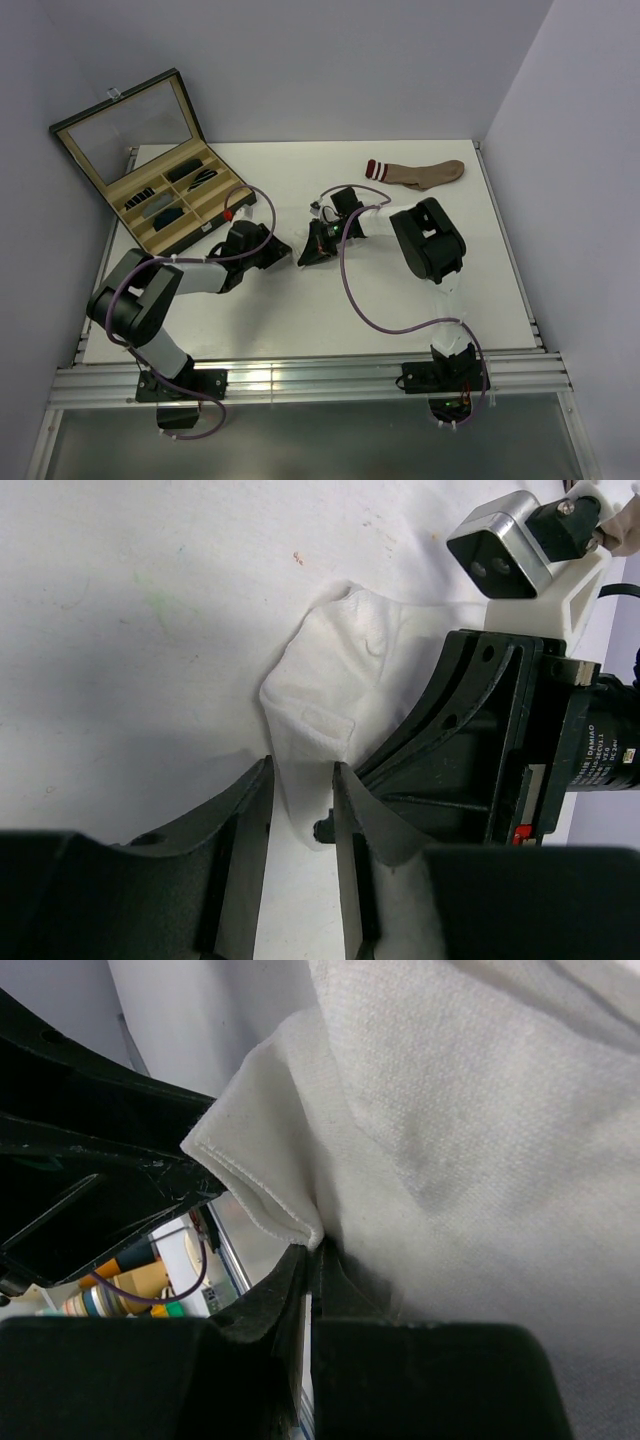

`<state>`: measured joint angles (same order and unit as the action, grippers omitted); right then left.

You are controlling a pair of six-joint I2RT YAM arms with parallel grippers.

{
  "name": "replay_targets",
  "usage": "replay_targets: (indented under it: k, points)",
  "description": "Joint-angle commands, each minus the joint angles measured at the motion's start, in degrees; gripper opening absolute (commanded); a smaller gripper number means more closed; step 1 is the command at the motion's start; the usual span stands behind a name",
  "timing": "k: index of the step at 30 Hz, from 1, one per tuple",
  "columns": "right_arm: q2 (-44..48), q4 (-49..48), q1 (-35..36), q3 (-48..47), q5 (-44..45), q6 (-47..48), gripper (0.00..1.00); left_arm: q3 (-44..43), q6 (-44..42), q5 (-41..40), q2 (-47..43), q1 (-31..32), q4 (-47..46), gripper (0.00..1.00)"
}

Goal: Roll the socks
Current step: Roll the sock at the center of the board.

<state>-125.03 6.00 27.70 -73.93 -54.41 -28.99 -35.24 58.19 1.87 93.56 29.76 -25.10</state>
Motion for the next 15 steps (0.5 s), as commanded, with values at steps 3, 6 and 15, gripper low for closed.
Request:
replay_targets:
  k: [3,6,15]
  points:
    - [-1.70,-0.29,-0.28,-1.30,0.71,0.08,0.00,-1.58,-0.01,-0.37,0.30,-0.23,-2.14,0.34]
    - [-1.97,-0.20,-0.28,-1.48,0.62,-0.01,0.00,-2.02,-0.01,-0.46,1.10,-0.31,-2.23,0.33]
    - [-2.41,0.86,-0.28,-2.01,0.71,0.43,0.00,-3.95,0.95,-1.60,3.73,-0.40,0.05,0.30]
